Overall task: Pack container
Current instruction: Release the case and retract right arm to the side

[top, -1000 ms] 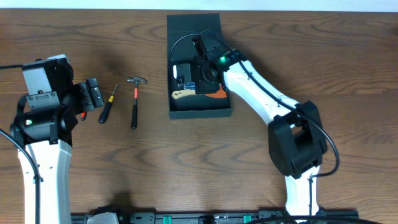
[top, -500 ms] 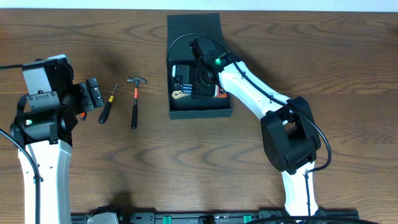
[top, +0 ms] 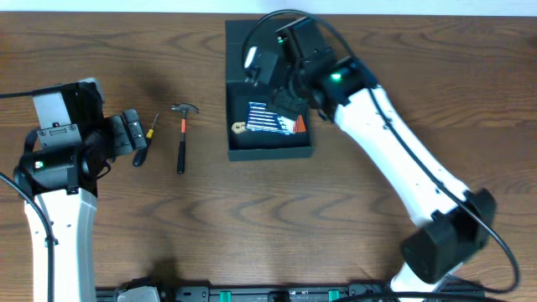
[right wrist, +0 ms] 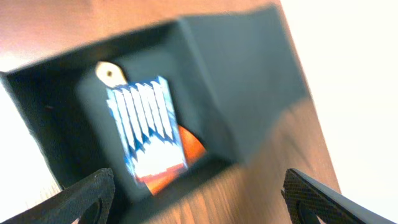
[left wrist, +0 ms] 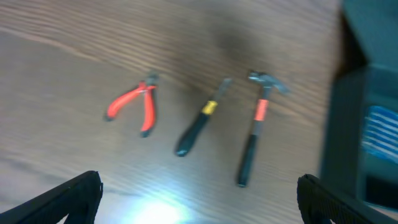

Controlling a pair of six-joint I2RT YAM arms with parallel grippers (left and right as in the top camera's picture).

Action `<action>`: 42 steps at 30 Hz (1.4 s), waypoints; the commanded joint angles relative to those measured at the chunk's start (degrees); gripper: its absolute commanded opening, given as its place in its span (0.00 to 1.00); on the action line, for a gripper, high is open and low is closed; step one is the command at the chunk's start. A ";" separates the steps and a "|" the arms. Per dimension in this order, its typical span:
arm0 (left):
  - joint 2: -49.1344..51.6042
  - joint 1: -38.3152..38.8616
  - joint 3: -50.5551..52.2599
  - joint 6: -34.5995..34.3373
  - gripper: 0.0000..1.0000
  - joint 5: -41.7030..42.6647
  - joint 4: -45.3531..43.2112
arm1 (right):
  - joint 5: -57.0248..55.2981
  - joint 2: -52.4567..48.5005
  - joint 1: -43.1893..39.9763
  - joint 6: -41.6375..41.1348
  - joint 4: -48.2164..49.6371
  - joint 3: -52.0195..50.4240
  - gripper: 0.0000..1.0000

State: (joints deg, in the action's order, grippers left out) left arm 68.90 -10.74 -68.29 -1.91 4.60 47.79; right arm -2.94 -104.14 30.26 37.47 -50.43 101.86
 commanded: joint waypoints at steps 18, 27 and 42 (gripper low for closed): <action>21.09 4.00 -3.98 5.31 0.99 4.87 10.84 | 18.23 1.55 -41.83 -32.98 -17.53 -1.79 0.99; 32.06 14.82 -14.34 9.38 0.97 -9.03 5.60 | 18.58 -6.99 -41.16 -36.13 -18.16 -1.92 0.99; 44.78 16.72 -15.69 8.02 0.86 -8.70 -2.21 | 19.50 -10.64 -41.05 -36.17 -20.06 -1.95 0.95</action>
State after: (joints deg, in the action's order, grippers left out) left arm 112.55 5.43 -83.40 5.85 -3.25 46.02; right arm 15.68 -114.50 -11.42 2.04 -70.63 99.96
